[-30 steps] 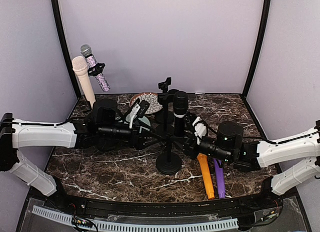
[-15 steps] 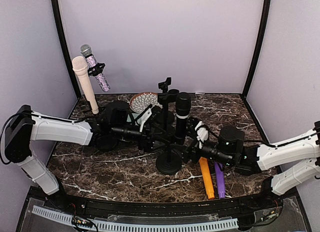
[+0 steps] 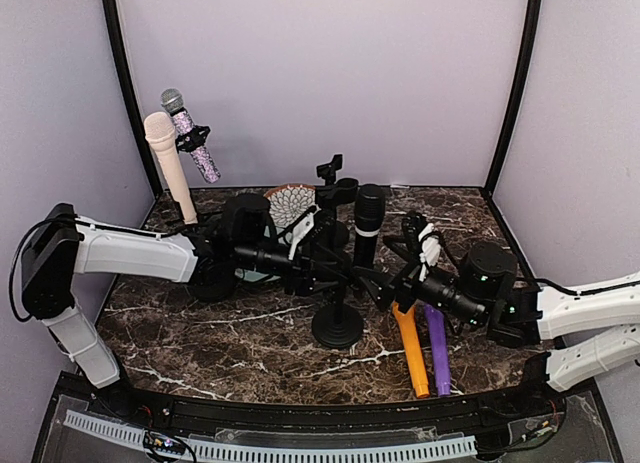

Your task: Remove the microphone from the stand

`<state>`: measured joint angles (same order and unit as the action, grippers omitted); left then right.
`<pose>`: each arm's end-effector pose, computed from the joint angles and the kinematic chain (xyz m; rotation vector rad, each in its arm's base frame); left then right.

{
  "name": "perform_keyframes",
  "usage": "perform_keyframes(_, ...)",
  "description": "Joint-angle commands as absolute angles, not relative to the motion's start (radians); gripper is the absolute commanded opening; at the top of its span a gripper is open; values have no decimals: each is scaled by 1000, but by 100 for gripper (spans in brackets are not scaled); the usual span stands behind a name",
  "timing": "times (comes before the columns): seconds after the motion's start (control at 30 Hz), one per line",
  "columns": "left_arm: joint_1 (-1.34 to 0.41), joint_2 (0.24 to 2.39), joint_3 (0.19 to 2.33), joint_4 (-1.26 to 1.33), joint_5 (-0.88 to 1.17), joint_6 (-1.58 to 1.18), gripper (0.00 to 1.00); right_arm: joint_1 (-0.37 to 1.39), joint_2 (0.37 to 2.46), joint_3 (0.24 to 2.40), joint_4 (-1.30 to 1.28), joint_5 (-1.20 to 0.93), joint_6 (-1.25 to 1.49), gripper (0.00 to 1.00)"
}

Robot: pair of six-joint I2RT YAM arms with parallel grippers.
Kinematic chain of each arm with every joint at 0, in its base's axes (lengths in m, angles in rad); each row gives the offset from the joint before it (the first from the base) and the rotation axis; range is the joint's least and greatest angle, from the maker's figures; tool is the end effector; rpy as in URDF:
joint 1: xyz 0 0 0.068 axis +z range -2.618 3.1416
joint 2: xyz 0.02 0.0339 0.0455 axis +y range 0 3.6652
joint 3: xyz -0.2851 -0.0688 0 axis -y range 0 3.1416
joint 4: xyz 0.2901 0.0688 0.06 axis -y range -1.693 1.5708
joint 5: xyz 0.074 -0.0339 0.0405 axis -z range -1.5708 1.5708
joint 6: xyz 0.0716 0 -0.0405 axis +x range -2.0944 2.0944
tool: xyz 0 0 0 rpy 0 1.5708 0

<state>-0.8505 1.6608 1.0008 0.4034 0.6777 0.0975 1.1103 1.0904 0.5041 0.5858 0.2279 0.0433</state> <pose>0.2546 -0.3582 0.2340 1.2959 1.4207 -1.1345 0.1509 0.2677 0.2557 -0.6592 1.4777 0.7220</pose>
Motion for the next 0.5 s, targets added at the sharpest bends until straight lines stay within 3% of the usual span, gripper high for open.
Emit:
perform_keyframes(0.0,-847,1672,1037,370,721,156,52,1099,1060,518,597,247,65,93)
perform_keyframes(0.47,-844,1707,1045,359,753,176,55,1088,1065,543,596,230,78,93)
